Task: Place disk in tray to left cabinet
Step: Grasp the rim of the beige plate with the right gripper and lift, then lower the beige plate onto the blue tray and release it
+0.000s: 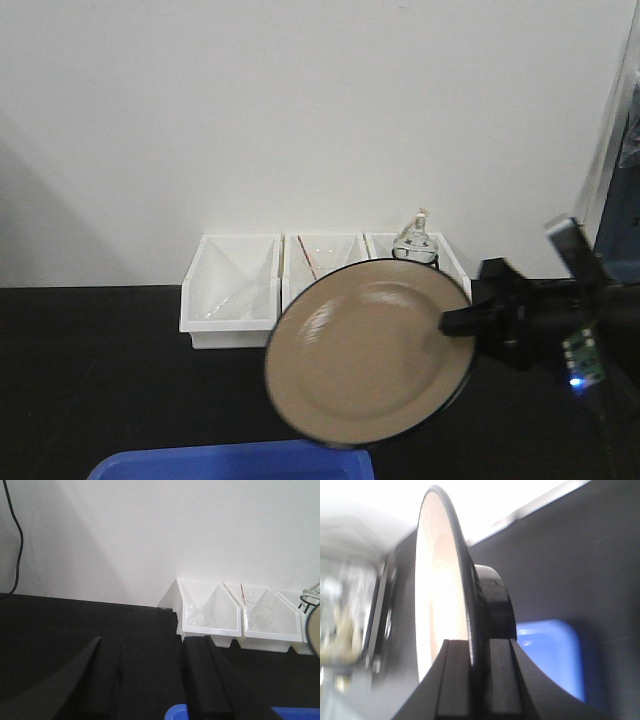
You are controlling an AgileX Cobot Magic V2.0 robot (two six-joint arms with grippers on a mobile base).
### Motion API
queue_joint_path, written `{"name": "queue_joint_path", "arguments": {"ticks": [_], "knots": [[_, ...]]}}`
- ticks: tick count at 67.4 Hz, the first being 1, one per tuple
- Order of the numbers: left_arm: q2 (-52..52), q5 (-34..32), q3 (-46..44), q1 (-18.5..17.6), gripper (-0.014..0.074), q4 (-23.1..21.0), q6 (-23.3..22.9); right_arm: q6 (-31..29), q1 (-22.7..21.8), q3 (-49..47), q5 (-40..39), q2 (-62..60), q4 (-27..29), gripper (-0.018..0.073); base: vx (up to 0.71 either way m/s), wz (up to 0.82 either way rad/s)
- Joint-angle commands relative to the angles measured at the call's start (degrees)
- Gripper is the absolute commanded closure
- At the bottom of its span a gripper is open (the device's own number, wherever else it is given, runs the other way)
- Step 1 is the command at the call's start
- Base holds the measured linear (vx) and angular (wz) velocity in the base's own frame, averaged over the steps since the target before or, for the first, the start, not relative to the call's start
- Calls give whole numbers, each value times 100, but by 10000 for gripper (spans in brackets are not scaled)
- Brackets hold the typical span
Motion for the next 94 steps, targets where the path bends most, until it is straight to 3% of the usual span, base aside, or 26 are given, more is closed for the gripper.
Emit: {"name": "queue_joint_path", "arguments": {"ticks": [1, 8, 15, 25, 47, 56, 73, 78, 94], "knots": [[66, -502, -204, -11, 181, -37, -39, -54, 857, -211, -381, -123, 598, 564, 0, 0], [66, -502, -204, -11, 181, -37, -39, -46, 1731, -211, -929, 183, 574, 564, 0, 0], [66, -502, -204, -11, 181, -37, -39, -15, 2190, -211, -1055, 521, 512, 564, 0, 0], [66, -502, -204, -11, 181, -37, -39, 84, 2413, -211, -1070, 994, 44, 564, 0, 0], [66, -502, -204, -11, 181, -37, -39, 53, 2414, -211, -1287, 1395, -1623, 531, 0, 0], [66, -502, -204, -11, 181, -37, -39, 53, 2414, -211, -1293, 1395, -1883, 442, 0, 0], [66, -502, -204, -11, 181, -37, -39, 53, 2414, -211, -1325, 1395, -2127, 80, 0, 0], [66, -502, -204, -11, 181, -37, -39, 1, 2414, -211, -1314, 1395, -2178, 11, 0, 0], [66, -496, -204, -11, 181, -37, -39, 64, 2226, -396, -1190, 1208, -2647, -26, 0, 0]]}}
